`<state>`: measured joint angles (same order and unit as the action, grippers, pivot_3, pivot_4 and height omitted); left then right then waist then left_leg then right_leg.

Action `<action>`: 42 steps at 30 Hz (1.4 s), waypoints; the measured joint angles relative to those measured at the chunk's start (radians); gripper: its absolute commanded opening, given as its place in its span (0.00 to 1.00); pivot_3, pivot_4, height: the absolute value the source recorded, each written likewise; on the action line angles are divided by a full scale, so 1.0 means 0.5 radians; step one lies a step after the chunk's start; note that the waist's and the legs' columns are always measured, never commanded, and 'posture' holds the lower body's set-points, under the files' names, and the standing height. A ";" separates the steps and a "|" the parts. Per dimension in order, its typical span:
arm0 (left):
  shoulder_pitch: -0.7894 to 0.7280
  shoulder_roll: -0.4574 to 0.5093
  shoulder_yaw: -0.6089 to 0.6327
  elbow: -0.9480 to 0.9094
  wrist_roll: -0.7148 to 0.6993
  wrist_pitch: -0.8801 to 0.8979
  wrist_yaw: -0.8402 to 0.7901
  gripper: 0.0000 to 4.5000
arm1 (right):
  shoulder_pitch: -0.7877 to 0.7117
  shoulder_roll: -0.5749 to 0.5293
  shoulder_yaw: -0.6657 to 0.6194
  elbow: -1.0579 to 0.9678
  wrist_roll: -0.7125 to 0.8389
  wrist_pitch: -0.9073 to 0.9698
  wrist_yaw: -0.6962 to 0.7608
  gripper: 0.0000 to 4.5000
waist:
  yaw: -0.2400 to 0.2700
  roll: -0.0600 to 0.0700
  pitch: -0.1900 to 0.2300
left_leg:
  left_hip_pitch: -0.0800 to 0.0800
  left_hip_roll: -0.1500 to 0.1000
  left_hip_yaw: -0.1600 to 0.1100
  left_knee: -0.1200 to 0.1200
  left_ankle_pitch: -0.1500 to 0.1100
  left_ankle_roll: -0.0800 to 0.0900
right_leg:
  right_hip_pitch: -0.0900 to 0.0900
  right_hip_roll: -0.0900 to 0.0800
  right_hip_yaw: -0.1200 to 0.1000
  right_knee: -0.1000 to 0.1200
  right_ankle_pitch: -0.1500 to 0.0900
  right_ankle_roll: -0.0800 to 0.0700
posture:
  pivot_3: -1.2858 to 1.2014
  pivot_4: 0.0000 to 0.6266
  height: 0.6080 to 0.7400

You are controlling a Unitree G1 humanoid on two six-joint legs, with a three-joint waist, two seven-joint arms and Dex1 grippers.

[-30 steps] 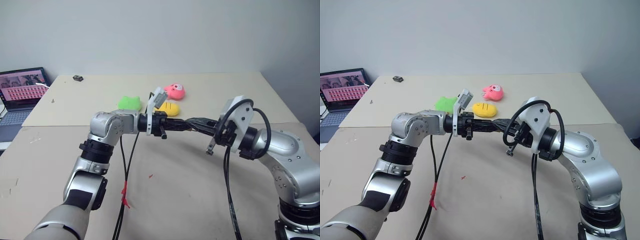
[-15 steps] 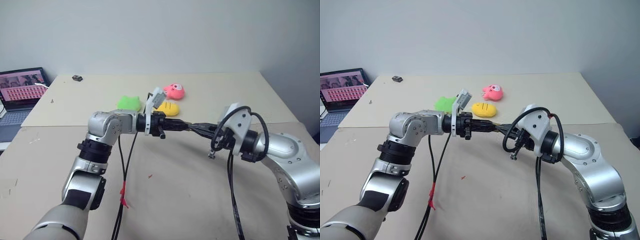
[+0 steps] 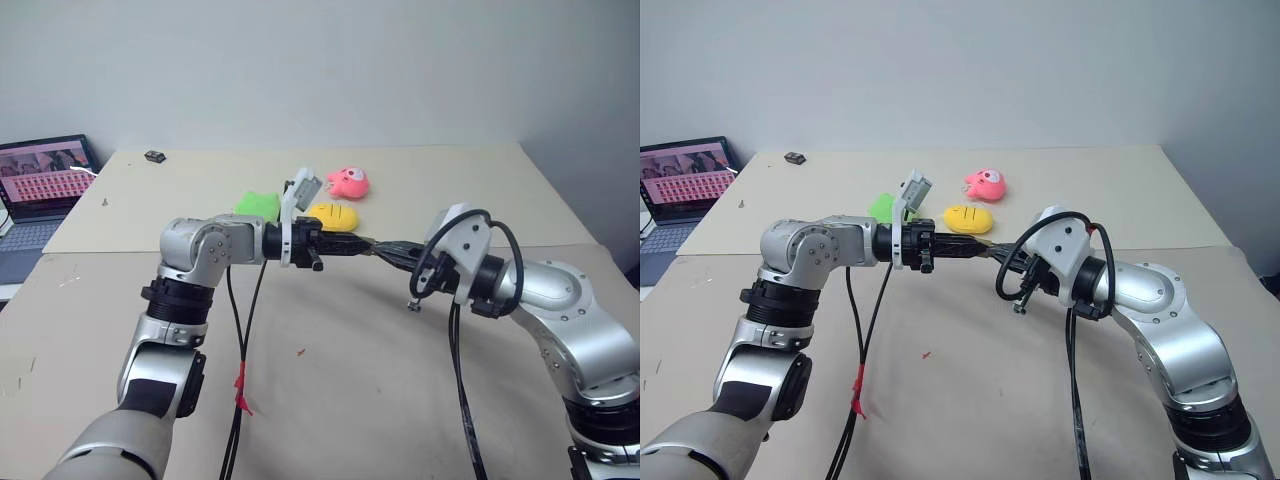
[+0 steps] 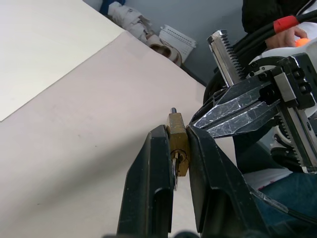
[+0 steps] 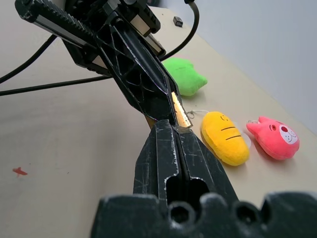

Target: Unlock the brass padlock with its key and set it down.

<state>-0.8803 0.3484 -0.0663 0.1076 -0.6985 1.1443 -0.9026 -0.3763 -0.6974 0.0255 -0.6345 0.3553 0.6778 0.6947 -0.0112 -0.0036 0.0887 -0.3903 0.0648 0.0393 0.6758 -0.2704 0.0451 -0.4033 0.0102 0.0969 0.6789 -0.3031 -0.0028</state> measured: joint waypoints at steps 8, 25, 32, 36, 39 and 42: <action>0.000 0.002 0.133 -0.146 -0.075 0.164 0.142 0.01 | -0.034 0.008 0.019 0.041 -0.005 -0.098 0.002 0.01 | 0.000 0.000 0.000 | -0.001 0.000 -0.001 0.000 0.000 0.000 | 0.000 0.000 0.000 0.001 0.000 -0.001 | 0.52 0.24 0.36; 0.026 0.023 0.184 -0.248 -0.107 0.220 0.238 0.01 | -0.069 0.012 0.091 0.148 -0.044 -0.245 0.049 0.01 | 0.000 0.000 0.000 | 0.000 0.000 -0.001 0.000 0.002 -0.003 | 0.000 0.000 0.000 0.002 0.001 -0.002 | 0.52 0.24 0.36; 0.032 0.037 0.184 -0.262 -0.123 0.230 0.238 0.01 | -0.069 0.010 0.091 0.154 -0.044 -0.253 0.074 0.01 | 0.000 0.000 0.000 | 0.000 0.000 -0.001 0.000 0.002 -0.003 | 0.000 -0.001 0.000 0.002 0.001 -0.002 | 0.52 0.24 0.36; 0.034 0.047 0.184 -0.262 -0.143 0.246 0.238 0.01 | -0.069 0.005 0.090 0.161 -0.044 -0.269 0.101 0.01 | 0.000 0.000 0.000 | 0.000 0.000 -0.001 0.000 0.002 -0.003 | 0.000 0.000 0.000 0.001 0.001 -0.002 | 0.52 0.24 0.36; 0.034 0.052 0.183 -0.263 -0.149 0.248 0.238 0.01 | -0.069 -0.008 0.090 0.185 -0.044 -0.296 0.127 0.01 | 0.000 0.000 0.000 | 0.000 0.000 -0.001 0.000 0.002 -0.003 | 0.000 -0.001 0.000 0.001 0.001 -0.002 | 0.52 0.24 0.36; 0.043 0.073 0.177 -0.268 -0.171 0.252 0.224 0.01 | -0.069 -0.057 0.062 0.264 -0.070 -0.321 0.139 0.01 | 0.000 0.000 0.000 | 0.000 0.000 0.000 0.000 0.002 -0.003 | 0.000 -0.001 0.000 0.001 0.001 -0.002 | 0.52 0.24 0.36</action>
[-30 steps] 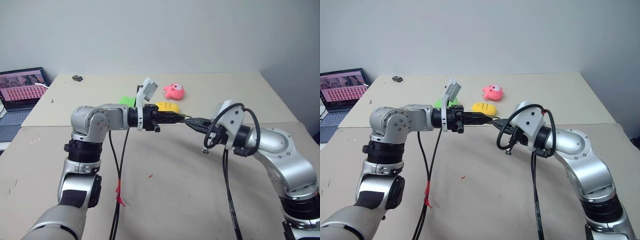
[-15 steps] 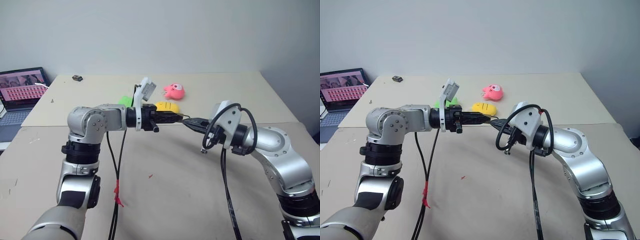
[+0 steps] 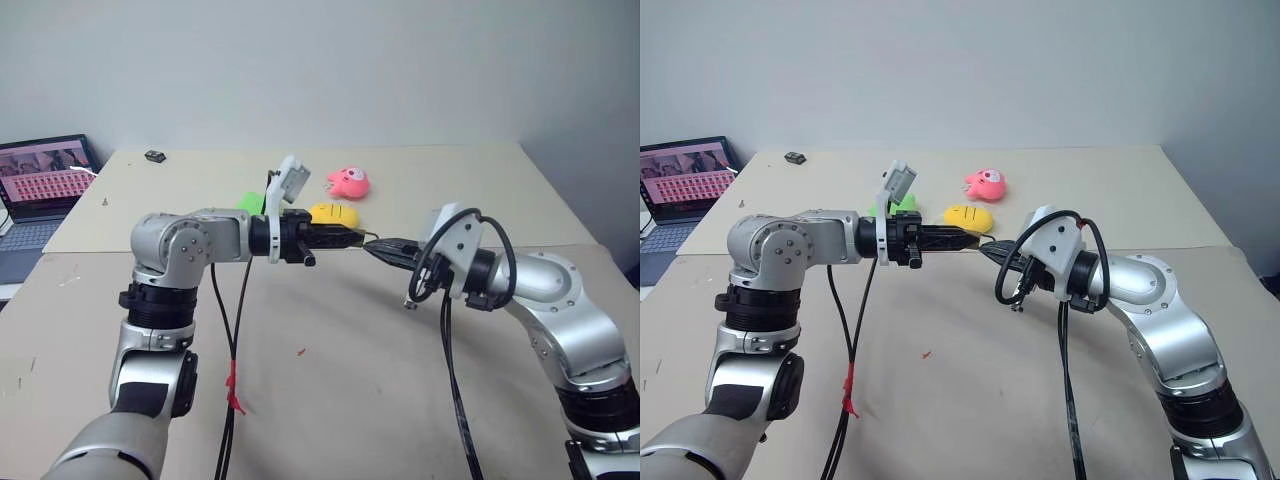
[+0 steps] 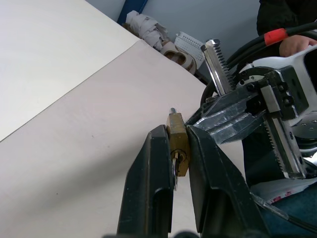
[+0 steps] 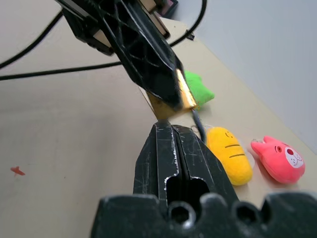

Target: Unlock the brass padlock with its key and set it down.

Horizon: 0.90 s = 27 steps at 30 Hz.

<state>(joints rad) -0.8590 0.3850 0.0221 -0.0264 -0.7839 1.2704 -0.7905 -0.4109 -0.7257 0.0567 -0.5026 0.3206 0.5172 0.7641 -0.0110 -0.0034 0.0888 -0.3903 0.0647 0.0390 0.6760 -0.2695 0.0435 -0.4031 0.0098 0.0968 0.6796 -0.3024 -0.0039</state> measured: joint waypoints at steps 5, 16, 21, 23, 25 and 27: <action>0.000 0.002 0.000 -0.023 -0.041 0.000 -0.016 0.01 | 0.001 -0.005 -0.001 0.057 -0.013 -0.016 0.019 0.01 | -0.001 0.000 0.000 | 0.000 0.000 0.000 -0.001 0.000 0.000 | 0.000 0.000 0.000 0.000 0.000 0.000 | 0.52 0.24 0.36; 0.000 0.006 0.008 -0.035 -0.119 0.002 0.039 0.01 | 0.024 0.011 0.078 0.103 -0.153 -0.104 0.036 0.01 | 0.000 0.000 0.000 | 0.001 0.000 0.000 0.000 0.000 -0.001 | 0.000 0.000 0.000 0.000 0.000 0.000 | 0.52 0.24 0.36; 0.000 0.004 0.008 -0.036 -0.130 -0.002 0.065 0.01 | 0.093 0.004 0.087 0.120 -0.159 -0.108 0.059 0.01 | 0.001 0.000 0.000 | 0.000 0.000 0.000 0.000 0.001 -0.001 | 0.000 0.000 0.000 0.001 0.000 0.000 | 0.52 0.24 0.36; 0.000 0.003 0.007 -0.035 -0.130 -0.004 0.067 0.01 | 0.131 -0.010 0.077 0.119 -0.131 -0.103 0.087 0.01 | 0.001 0.000 0.000 | 0.000 0.000 0.000 0.000 0.001 -0.001 | 0.000 0.000 0.000 0.001 0.000 0.000 | 0.52 0.24 0.36; 0.000 0.001 0.006 -0.034 -0.129 -0.009 0.067 0.01 | 0.183 -0.051 0.048 0.117 -0.083 -0.075 0.139 0.01 | 0.002 0.000 0.001 | 0.000 0.000 0.000 0.000 0.001 -0.001 | 0.000 0.000 0.000 0.000 0.000 0.000 | 0.52 0.24 0.36; 0.000 -0.003 -0.001 -0.026 -0.127 -0.029 0.065 0.01 | 0.212 -0.114 -0.012 0.104 -0.020 -0.021 0.193 0.01 | 0.005 0.001 0.001 | 0.000 -0.001 0.000 0.000 0.001 -0.001 | 0.001 0.000 0.000 0.000 0.000 0.000 | 0.52 0.24 0.36</action>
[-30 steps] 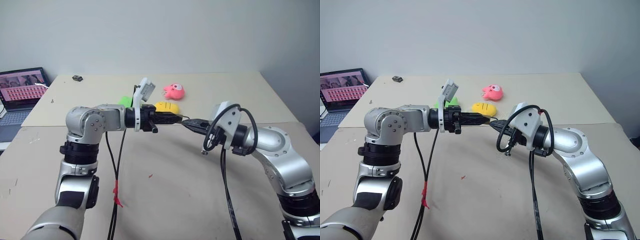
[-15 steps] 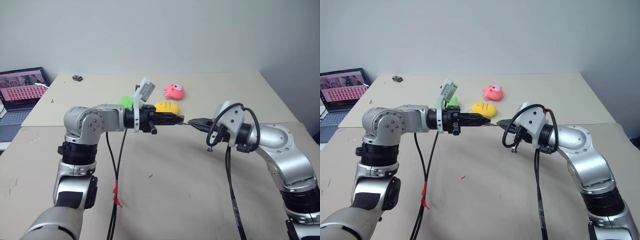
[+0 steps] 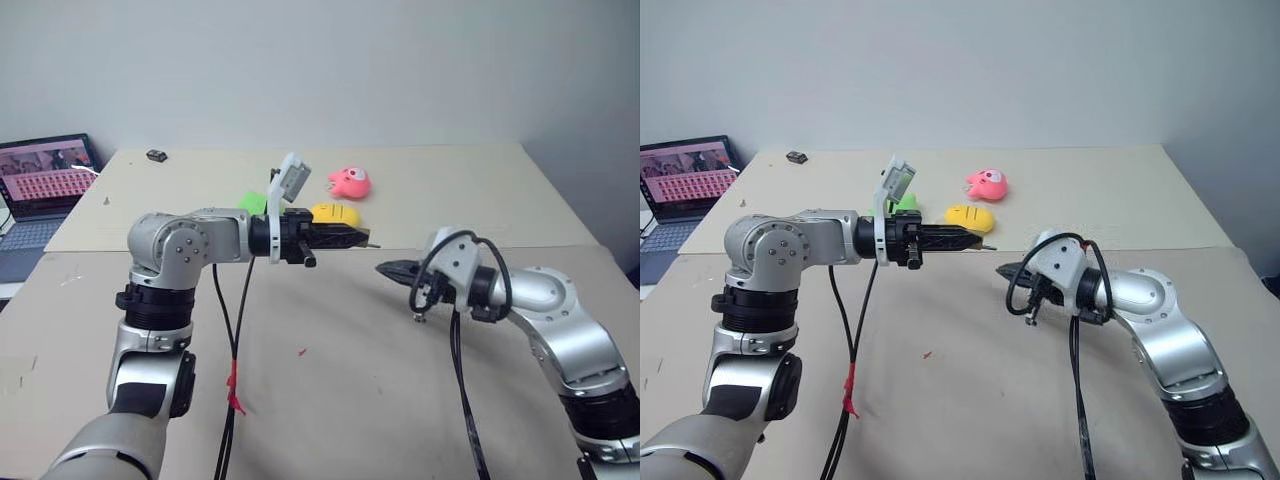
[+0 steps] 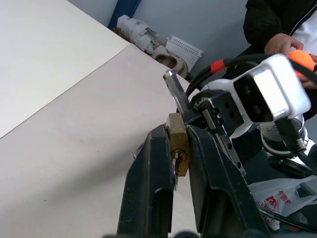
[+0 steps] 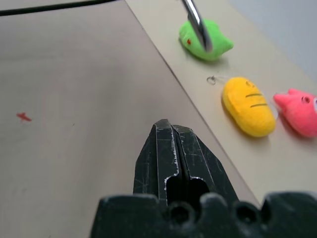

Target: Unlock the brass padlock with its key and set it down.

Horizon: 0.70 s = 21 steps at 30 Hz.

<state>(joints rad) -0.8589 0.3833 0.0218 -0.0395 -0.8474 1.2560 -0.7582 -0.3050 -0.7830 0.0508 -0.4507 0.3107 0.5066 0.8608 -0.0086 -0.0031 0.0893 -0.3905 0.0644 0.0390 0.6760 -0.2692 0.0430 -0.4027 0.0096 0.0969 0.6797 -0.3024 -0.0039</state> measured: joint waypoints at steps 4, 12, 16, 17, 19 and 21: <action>0.007 0.001 -0.012 0.030 0.021 -0.036 -0.008 0.01 | 0.003 -0.110 -0.114 -0.009 0.051 0.044 0.040 0.01 | 0.000 -0.002 0.001 | 0.002 0.000 0.000 0.000 0.000 0.000 | 0.000 0.000 0.000 -0.002 0.000 0.000 | 0.52 0.24 0.36; 0.122 0.009 -0.041 0.036 0.046 -0.038 -0.018 0.01 | -0.078 -0.166 -0.218 -0.088 0.166 0.162 0.045 0.53 | -0.007 -0.003 0.004 | 0.003 0.002 0.000 -0.001 0.000 0.000 | 0.000 0.002 0.000 -0.001 0.000 0.000 | 0.52 0.24 0.36; 0.197 0.063 -0.040 0.005 0.038 0.050 -0.001 0.01 | -0.162 -0.131 -0.223 -0.094 0.260 0.231 0.029 0.82 | -0.008 -0.002 0.004 | 0.002 0.001 0.000 -0.001 0.000 0.000 | 0.000 0.001 0.000 -0.001 0.000 0.000 | 0.52 0.24 0.36; 0.216 0.070 -0.035 -0.019 0.031 0.075 0.009 0.01 | -0.184 -0.109 -0.222 -0.093 0.284 0.239 0.019 0.90 | -0.006 -0.002 0.004 | 0.002 0.001 -0.001 -0.001 0.000 0.000 | 0.001 0.001 0.000 -0.002 0.000 0.000 | 0.52 0.24 0.36; 0.253 0.093 -0.016 -0.067 -0.005 0.123 0.023 0.01 | -0.219 -0.054 -0.216 -0.092 0.292 0.259 -0.001 0.99 | -0.005 -0.002 0.003 | 0.002 0.001 -0.001 -0.001 0.000 0.000 | 0.001 0.000 0.000 -0.001 0.000 0.000 | 0.52 0.24 0.36; 0.286 0.105 0.006 -0.122 -0.029 0.161 0.060 0.01 | -0.231 -0.006 -0.189 -0.083 0.290 0.268 -0.033 0.99 | -0.005 -0.001 0.003 | 0.002 0.001 -0.001 -0.001 0.000 0.000 | 0.001 0.000 0.000 -0.001 0.000 0.000 | 0.52 0.24 0.36</action>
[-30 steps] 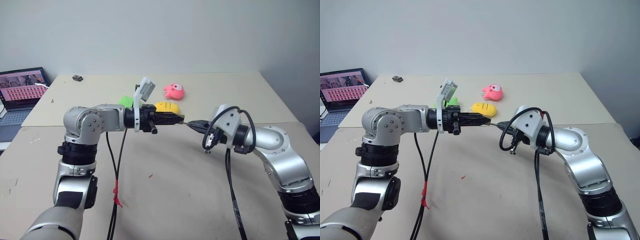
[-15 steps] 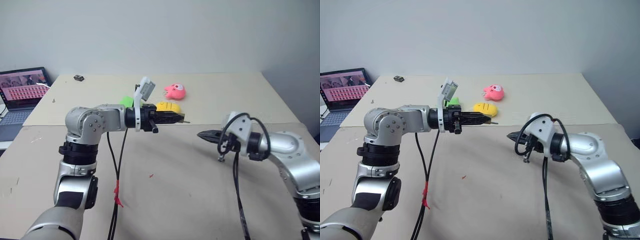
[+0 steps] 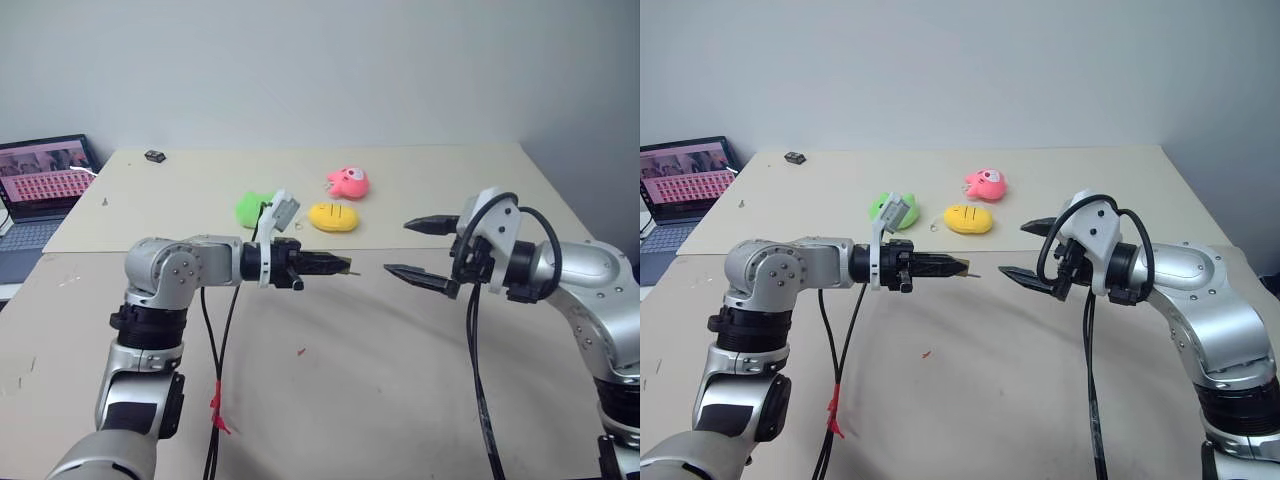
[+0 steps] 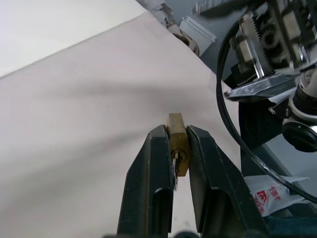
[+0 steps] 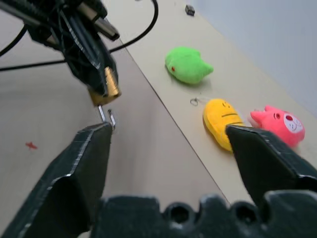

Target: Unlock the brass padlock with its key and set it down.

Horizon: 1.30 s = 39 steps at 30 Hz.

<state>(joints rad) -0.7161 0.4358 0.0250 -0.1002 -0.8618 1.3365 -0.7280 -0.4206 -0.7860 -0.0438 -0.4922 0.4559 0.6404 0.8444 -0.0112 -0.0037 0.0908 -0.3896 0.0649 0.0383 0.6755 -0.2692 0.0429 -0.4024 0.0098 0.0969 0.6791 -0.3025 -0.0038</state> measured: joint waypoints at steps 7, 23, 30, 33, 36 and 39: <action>0.226 0.017 0.056 -0.215 -0.019 0.044 0.108 0.01 | -0.016 0.105 0.129 0.064 -0.006 -0.009 -0.009 0.99 | 0.001 0.001 0.000 | -0.001 0.000 -0.001 -0.001 0.002 -0.003 | 0.000 -0.001 0.000 0.001 0.000 0.000 | 0.52 0.24 0.36; 0.729 0.626 -0.594 0.056 2.072 -3.566 0.121 0.01 | -0.076 0.139 0.221 0.272 -0.163 -0.220 0.053 0.99 | 0.033 0.001 0.000 | 0.005 0.000 0.006 -0.014 0.005 -0.008 | 0.000 -0.001 0.005 -0.011 0.002 -0.003 | 0.52 0.24 0.36; 0.637 0.641 -0.596 0.663 3.229 -4.791 1.130 0.01 | -0.084 0.141 0.223 0.279 -0.183 -0.223 0.051 0.99 | 0.070 0.002 0.000 | -0.003 -0.002 0.009 -0.014 0.003 -0.005 | -0.005 -0.014 -0.001 0.002 0.006 0.001 | 0.52 0.24 0.36; 0.538 0.628 -0.629 0.753 3.504 -4.909 1.394 0.01 | -0.081 0.139 0.222 0.267 -0.178 -0.220 0.053 0.99 | 0.078 0.002 0.000 | -0.004 -0.009 0.009 -0.014 0.003 -0.005 | -0.005 -0.019 -0.001 0.002 0.007 0.004 | 0.52 0.24 0.36; 0.457 0.617 -0.716 0.854 3.749 -4.954 1.618 0.01 | -0.046 0.094 0.216 0.208 -0.154 -0.190 0.080 0.99 | 0.079 0.002 -0.001 | -0.004 -0.016 0.008 -0.014 0.003 -0.005 | -0.005 -0.025 -0.003 0.003 0.007 0.006 | 0.52 0.24 0.36; 0.353 0.598 -0.877 1.005 3.962 -4.996 1.820 0.01 | 0.034 0.047 0.201 0.129 -0.115 -0.124 0.095 0.99 | 0.076 0.002 0.000 | -0.004 -0.024 0.006 -0.014 0.003 -0.005 | -0.005 -0.033 -0.006 0.006 0.005 0.009 | 0.52 0.24 0.36</action>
<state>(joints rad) -0.5395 0.7347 -0.4138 0.4020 1.1193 -1.1615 0.1822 -0.4035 -0.7628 0.0565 -0.4278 0.3984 0.5784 0.8919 0.0270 -0.0030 0.0907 -0.3917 0.0530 0.0413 0.6683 -0.2678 0.0404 -0.4047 -0.0067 0.0941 0.6822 -0.2999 0.0005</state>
